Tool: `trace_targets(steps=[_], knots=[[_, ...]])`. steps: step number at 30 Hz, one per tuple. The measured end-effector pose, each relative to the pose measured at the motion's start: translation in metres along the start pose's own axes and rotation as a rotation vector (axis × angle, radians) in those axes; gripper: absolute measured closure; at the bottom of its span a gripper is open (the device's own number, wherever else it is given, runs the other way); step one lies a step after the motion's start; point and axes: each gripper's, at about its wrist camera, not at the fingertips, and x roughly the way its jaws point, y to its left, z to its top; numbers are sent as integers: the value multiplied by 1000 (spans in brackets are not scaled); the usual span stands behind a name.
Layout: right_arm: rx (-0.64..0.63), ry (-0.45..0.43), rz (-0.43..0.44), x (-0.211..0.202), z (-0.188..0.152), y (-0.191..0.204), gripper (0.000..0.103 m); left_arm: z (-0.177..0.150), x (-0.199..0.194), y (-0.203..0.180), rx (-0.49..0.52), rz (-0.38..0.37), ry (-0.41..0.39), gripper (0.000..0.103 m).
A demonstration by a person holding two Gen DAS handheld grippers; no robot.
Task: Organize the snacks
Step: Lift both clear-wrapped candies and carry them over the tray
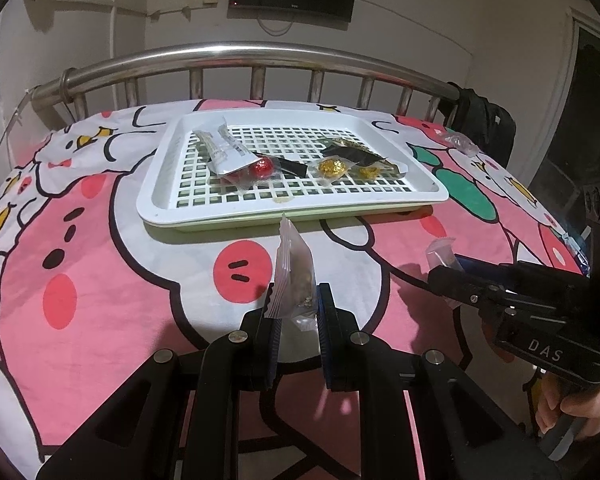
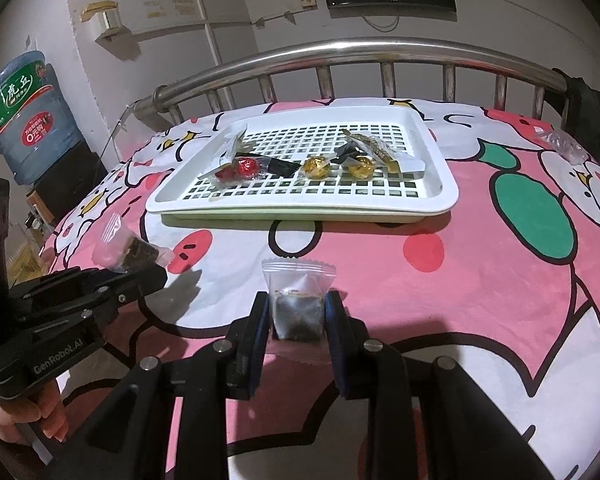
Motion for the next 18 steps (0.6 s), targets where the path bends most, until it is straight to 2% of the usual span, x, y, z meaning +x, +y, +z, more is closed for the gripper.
trace_targets(steps=[11, 18], knots=[[45, -32, 4, -7, 7, -13, 73, 4, -5, 1, -5, 13, -18, 89], [95, -66, 52, -18, 16, -24, 73, 13, -11, -3, -12, 10, -35, 89]])
